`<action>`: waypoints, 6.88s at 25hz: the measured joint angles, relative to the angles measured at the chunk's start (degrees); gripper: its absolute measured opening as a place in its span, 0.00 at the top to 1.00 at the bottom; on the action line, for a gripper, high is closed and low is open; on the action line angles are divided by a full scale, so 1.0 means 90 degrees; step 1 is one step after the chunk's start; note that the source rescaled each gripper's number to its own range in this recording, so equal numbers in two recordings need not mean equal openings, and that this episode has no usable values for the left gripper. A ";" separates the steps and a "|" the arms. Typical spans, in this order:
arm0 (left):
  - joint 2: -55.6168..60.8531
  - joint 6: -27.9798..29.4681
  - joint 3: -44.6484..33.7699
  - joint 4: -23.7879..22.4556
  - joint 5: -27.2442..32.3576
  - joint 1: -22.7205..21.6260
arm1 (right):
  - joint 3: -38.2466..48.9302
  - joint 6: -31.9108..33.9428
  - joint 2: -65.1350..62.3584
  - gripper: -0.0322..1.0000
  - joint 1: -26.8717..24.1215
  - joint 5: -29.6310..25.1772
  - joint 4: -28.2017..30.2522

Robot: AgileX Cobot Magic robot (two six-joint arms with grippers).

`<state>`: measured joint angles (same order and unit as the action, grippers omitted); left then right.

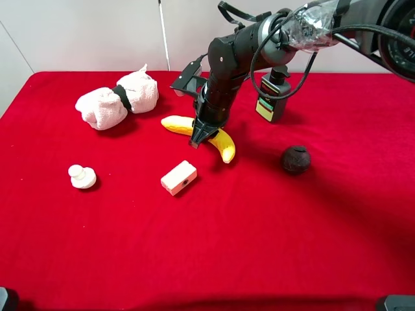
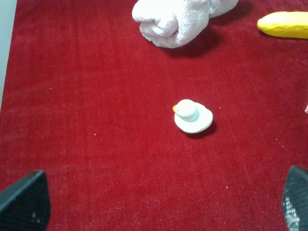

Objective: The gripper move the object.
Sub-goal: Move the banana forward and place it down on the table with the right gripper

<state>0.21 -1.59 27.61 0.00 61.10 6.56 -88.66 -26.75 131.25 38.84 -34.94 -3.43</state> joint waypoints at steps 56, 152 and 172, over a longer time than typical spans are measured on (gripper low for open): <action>0.0000 -0.0005 0.0000 0.0000 0.0000 0.0000 | 0.2399 0.1431 -0.3418 0.97 0.0175 -0.1030 0.0144; 0.0000 0.0001 0.0000 0.0000 0.0000 0.0000 | 0.6892 0.2310 -0.4101 0.86 0.0400 0.2367 -0.0520; 0.0000 0.0001 0.0000 0.0000 0.0000 0.0000 | 0.6892 0.2310 -0.4101 0.34 0.0400 0.2522 -0.0520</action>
<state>0.21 -1.59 27.61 0.00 61.10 6.56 -26.63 -5.95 94.34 42.44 -12.23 -8.11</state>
